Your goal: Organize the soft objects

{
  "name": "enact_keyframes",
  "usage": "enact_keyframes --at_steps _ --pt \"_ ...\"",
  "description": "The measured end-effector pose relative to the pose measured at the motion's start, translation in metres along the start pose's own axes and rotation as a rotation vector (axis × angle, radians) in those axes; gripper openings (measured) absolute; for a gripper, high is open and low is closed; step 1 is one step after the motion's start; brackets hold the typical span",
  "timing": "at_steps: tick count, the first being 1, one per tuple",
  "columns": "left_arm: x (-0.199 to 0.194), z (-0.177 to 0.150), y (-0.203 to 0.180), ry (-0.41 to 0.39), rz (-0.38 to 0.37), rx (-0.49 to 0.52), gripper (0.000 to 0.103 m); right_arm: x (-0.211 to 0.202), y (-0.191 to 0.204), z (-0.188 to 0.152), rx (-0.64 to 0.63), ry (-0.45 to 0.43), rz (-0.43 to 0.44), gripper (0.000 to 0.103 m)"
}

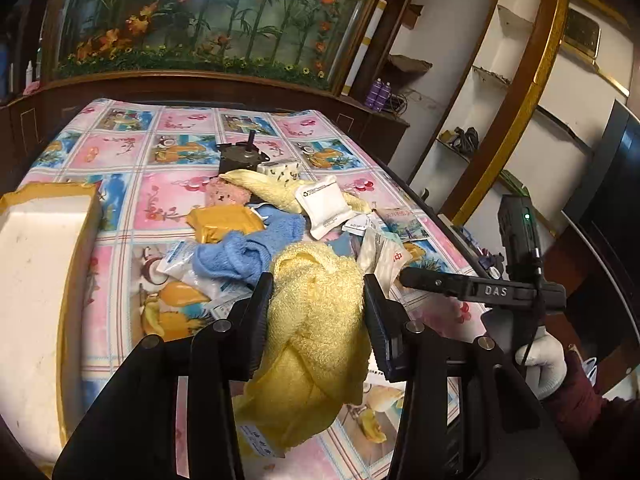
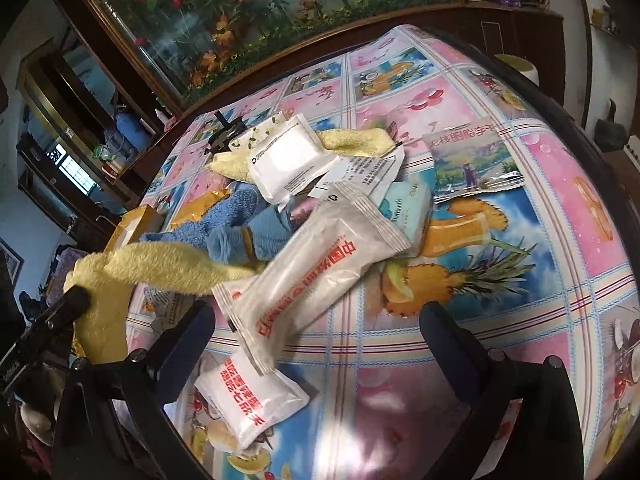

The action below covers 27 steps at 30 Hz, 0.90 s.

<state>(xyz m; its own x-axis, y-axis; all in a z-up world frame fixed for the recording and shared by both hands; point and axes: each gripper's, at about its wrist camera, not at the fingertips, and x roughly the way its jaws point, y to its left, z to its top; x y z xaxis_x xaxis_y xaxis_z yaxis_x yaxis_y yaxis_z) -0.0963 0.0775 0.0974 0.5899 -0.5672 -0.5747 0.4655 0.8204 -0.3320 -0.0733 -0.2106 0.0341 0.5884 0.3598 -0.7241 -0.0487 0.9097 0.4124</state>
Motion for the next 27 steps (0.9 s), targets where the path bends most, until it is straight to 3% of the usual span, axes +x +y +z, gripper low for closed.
enact_keyframes --at_steps 6,9,11,12,14,21,27 --pt "-0.038 -0.015 0.019 -0.053 -0.009 -0.052 0.043 0.028 0.023 0.014 0.008 0.041 -0.096 0.083" --pt "-0.058 -0.018 0.026 -0.085 -0.006 -0.059 0.043 0.046 0.026 0.020 0.027 0.053 -0.190 0.077" --pt "-0.073 -0.020 0.030 -0.110 0.003 -0.061 0.043 0.051 0.028 0.019 0.014 0.032 -0.257 0.063" --pt "-0.079 -0.021 0.032 -0.122 0.005 -0.065 0.043 0.051 0.029 0.018 0.007 0.024 -0.278 0.047" --pt "-0.091 -0.022 0.038 -0.148 0.008 -0.080 0.043 0.047 0.026 0.016 0.033 0.027 -0.232 0.038" --pt "-0.137 -0.016 0.063 -0.228 0.032 -0.141 0.043 0.000 0.031 0.007 0.053 -0.034 -0.139 0.037" --pt "-0.193 0.010 0.089 -0.289 0.075 -0.154 0.043 -0.053 0.094 0.026 -0.036 -0.079 0.116 0.037"
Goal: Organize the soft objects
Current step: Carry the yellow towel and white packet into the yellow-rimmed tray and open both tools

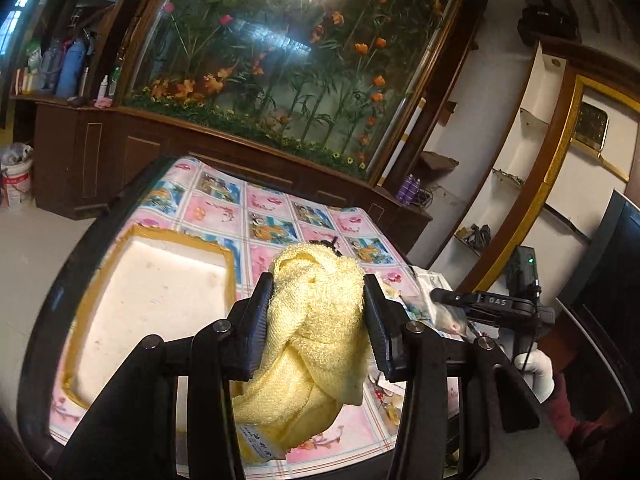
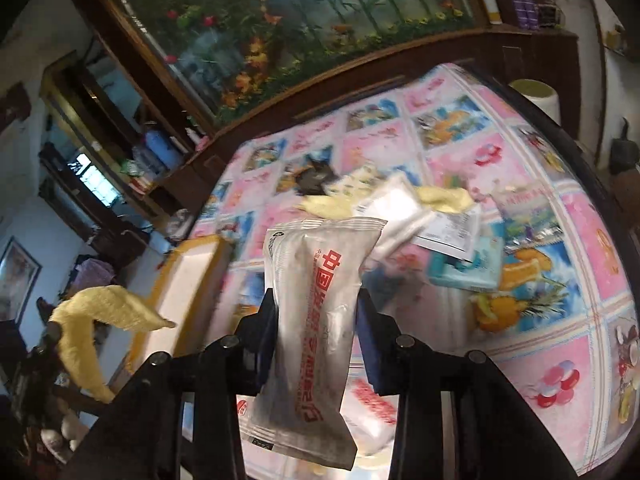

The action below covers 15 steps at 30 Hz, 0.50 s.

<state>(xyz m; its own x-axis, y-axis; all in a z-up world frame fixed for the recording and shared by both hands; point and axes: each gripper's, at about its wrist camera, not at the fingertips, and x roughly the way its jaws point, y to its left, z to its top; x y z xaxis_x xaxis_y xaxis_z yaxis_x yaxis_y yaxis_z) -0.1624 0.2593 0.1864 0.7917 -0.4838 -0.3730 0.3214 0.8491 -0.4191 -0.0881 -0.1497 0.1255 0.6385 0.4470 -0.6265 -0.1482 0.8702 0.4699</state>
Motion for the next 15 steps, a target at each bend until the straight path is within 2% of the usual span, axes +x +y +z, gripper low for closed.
enact_keyframes --at_steps 4,8,12,15 --pt "-0.005 0.037 0.023 0.003 0.038 -0.017 0.043 0.009 0.062 0.027 -0.062 0.046 0.200 0.037" --pt "0.022 0.067 0.051 0.034 0.143 -0.027 0.043 0.051 0.121 0.054 -0.062 0.126 0.367 0.037" --pt "0.069 0.068 0.099 0.091 0.191 -0.124 0.043 0.125 0.159 0.062 -0.014 0.217 0.408 0.037" --pt "0.106 0.055 0.136 0.137 0.208 -0.212 0.043 0.189 0.171 0.056 0.029 0.303 0.370 0.037"
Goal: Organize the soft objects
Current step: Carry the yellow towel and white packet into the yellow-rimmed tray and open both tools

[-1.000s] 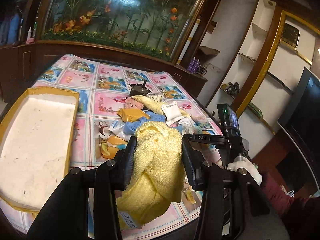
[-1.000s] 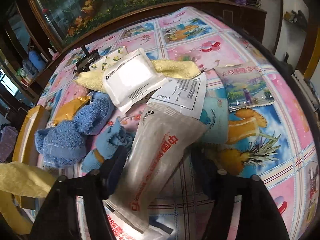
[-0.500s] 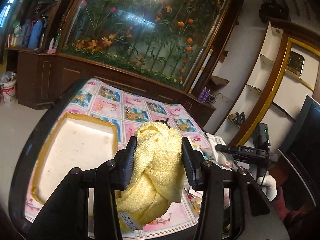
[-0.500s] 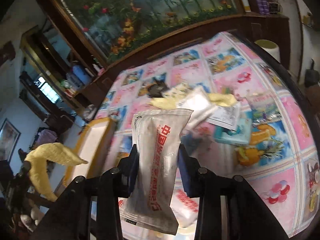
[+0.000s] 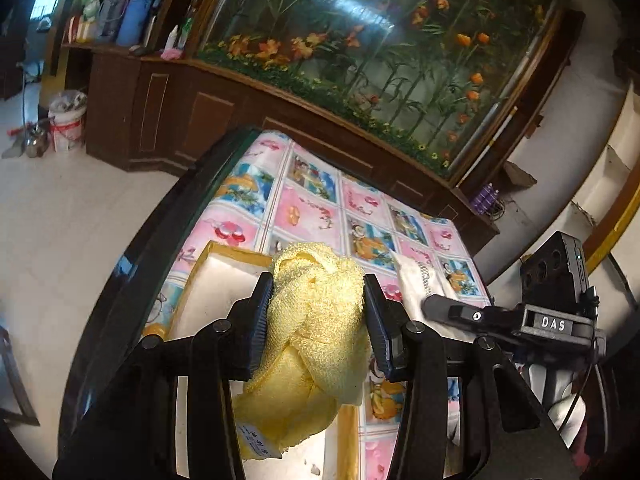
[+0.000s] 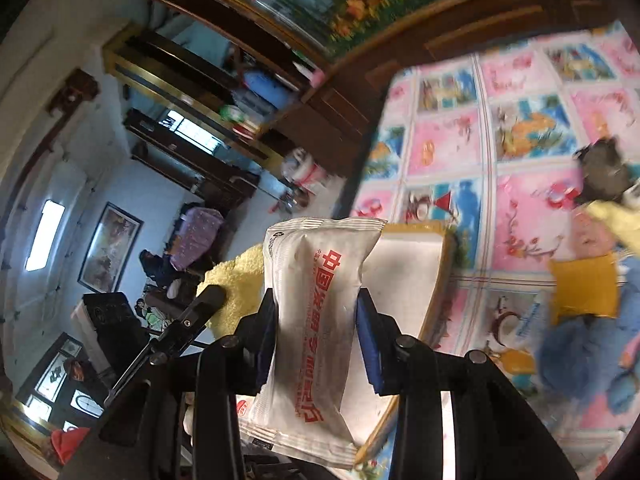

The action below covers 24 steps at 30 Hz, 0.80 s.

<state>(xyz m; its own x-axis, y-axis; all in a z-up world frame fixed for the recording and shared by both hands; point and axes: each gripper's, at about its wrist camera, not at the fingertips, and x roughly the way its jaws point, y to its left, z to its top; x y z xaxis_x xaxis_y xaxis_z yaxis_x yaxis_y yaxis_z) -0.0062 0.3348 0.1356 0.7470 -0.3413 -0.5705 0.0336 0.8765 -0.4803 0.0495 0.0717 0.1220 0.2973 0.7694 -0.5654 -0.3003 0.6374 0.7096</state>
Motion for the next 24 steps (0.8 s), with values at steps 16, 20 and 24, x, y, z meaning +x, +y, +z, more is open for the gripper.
enact_keyframes --at_steps 16,20,24 --pt "0.075 -0.018 0.046 0.099 0.007 -0.091 0.051 0.098 -0.037 0.007 -0.054 0.056 -0.298 0.051" --pt "0.072 -0.037 0.042 0.104 0.077 -0.064 0.053 0.080 -0.036 0.008 -0.060 0.010 -0.299 0.052" --pt "0.075 -0.060 0.048 0.152 0.071 -0.117 0.053 0.046 -0.038 0.001 -0.076 -0.049 -0.299 0.052"
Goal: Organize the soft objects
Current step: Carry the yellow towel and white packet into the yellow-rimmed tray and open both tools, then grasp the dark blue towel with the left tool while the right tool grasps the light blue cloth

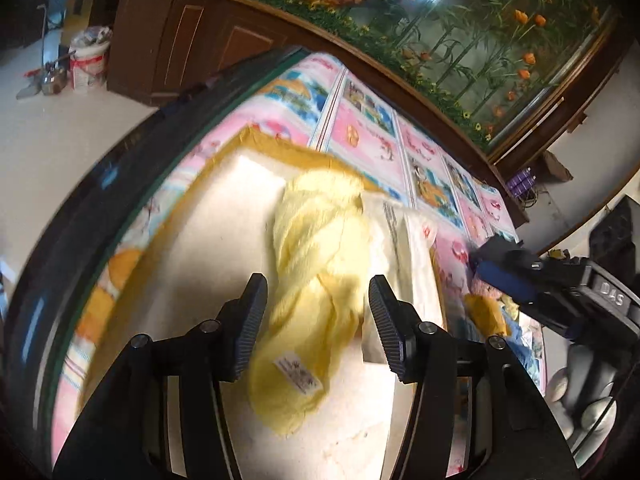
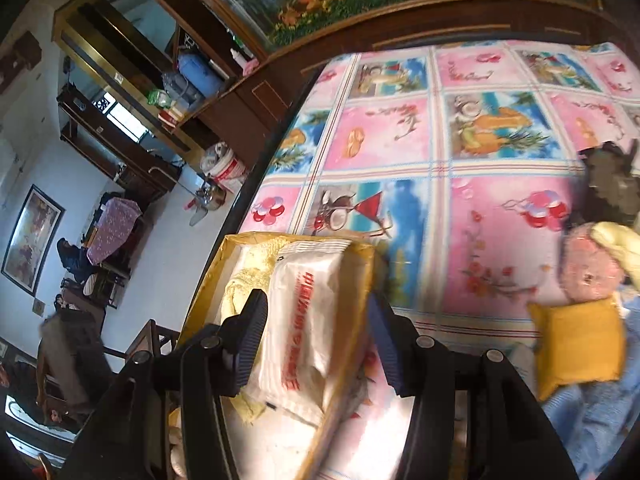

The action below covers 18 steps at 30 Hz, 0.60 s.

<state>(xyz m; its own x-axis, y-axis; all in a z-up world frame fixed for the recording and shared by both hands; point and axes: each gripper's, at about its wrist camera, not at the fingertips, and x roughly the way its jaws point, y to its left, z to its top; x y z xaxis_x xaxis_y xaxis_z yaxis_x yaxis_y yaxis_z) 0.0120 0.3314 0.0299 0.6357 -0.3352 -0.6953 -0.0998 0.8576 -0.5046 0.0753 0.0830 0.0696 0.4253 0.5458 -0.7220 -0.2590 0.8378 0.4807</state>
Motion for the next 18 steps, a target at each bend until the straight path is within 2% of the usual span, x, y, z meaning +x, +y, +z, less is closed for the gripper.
enact_keyframes --at_steps 4,8,11,14,15,17,18 --pt "-0.008 -0.014 0.005 -0.006 -0.011 -0.039 0.053 -0.033 -0.019 -0.011 0.008 -0.041 -0.019 0.052" --pt "-0.022 -0.026 0.002 -0.033 -0.028 -0.019 0.053 -0.071 -0.049 -0.028 0.043 -0.081 -0.027 0.052" --pt "-0.044 -0.027 -0.015 -0.083 -0.019 0.034 0.053 -0.105 -0.073 -0.041 0.054 -0.127 -0.059 0.052" --pt "-0.075 -0.028 -0.055 -0.156 -0.040 0.138 0.053 -0.145 -0.099 -0.055 0.076 -0.191 -0.101 0.052" --pt "-0.082 -0.031 -0.072 -0.167 -0.047 0.182 0.056 -0.158 -0.107 -0.060 0.079 -0.211 -0.123 0.055" --pt "-0.086 -0.040 -0.105 -0.165 -0.061 0.260 0.074 -0.180 -0.127 -0.070 0.090 -0.246 -0.168 0.060" --pt "-0.082 -0.047 -0.121 -0.152 -0.068 0.291 0.075 -0.187 -0.136 -0.075 0.096 -0.258 -0.185 0.061"
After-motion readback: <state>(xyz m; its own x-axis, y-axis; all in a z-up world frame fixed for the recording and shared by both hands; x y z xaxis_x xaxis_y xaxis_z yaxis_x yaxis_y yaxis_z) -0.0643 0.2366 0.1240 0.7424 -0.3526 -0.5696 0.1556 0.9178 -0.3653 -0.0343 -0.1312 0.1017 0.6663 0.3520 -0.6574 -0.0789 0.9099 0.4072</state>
